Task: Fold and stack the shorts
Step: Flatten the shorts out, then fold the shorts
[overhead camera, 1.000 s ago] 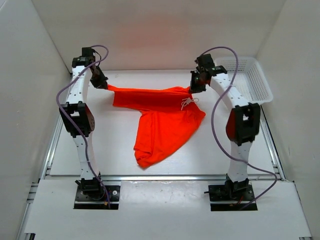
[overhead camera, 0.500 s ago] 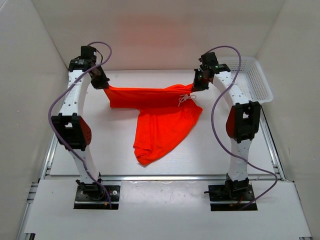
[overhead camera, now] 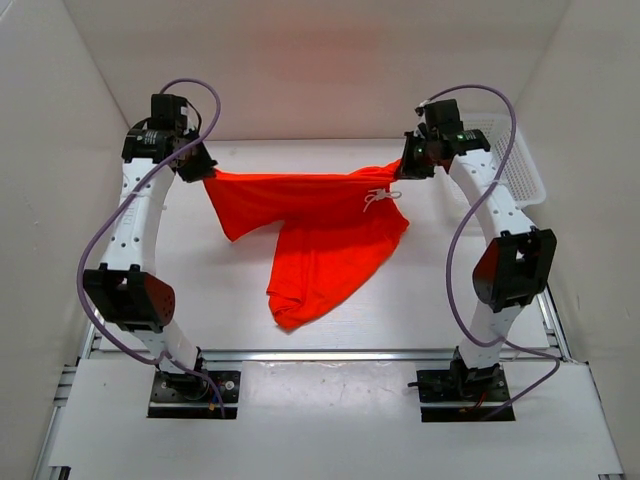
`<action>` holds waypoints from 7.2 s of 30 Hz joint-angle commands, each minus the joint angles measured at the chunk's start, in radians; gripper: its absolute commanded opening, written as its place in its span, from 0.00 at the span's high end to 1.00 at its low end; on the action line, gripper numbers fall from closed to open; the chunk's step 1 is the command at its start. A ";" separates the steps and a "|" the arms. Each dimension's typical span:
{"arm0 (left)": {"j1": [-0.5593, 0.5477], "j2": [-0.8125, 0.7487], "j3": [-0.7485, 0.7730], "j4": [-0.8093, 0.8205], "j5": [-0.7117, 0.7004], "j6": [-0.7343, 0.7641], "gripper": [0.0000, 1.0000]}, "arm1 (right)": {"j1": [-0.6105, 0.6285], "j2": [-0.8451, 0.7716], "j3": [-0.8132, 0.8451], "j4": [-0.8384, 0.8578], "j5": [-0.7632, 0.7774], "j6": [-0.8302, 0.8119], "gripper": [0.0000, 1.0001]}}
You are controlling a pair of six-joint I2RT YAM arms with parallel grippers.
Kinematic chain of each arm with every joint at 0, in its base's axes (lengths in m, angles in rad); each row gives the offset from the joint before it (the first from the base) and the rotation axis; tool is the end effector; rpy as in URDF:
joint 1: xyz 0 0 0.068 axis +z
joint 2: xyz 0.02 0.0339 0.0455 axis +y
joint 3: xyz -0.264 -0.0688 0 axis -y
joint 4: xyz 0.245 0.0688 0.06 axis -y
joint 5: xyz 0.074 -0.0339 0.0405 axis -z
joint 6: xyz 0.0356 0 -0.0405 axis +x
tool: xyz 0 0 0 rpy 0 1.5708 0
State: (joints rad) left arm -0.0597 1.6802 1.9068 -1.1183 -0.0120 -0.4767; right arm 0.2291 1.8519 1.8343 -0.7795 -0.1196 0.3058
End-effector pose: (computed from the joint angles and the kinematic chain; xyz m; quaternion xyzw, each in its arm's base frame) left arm 0.3423 -0.0200 0.4041 -0.1971 0.9221 -0.0828 0.3226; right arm 0.4038 0.0985 0.3446 0.0129 0.9246 0.1529 0.3486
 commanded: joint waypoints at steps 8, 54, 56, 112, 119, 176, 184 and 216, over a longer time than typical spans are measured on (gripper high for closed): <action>0.075 0.266 0.339 -0.009 -0.065 0.026 0.89 | -0.039 0.314 0.439 -0.015 0.014 -0.002 1.00; -0.413 0.102 -0.808 0.299 0.073 -0.142 0.64 | -0.053 -0.447 -0.767 0.203 -0.143 0.042 0.49; -0.413 0.111 -0.789 0.299 0.064 -0.142 0.66 | -0.053 -0.447 -0.767 0.203 -0.143 0.042 0.49; -0.190 -0.186 -0.831 0.143 0.035 -0.226 0.26 | 0.022 -0.067 -0.623 0.367 -0.305 0.174 0.27; -0.210 -0.198 -0.844 0.134 0.014 -0.237 0.33 | 0.032 0.084 -0.524 0.385 -0.223 0.229 0.50; -0.391 -0.416 -1.241 0.227 0.092 -0.585 0.53 | 0.061 -0.579 -1.173 0.290 0.173 0.375 1.00; -0.391 -0.364 -1.223 0.184 0.012 -0.585 0.90 | 0.061 -0.618 -1.173 0.252 0.184 0.357 1.00; -0.388 -0.410 -1.278 0.247 0.054 -0.588 0.38 | 0.061 -0.694 -1.184 0.189 0.195 0.339 1.00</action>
State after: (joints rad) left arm -0.4397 1.2247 0.6289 -0.9386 0.0383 -1.0603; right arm 0.2901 1.1584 0.6559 -0.5785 0.0666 0.6525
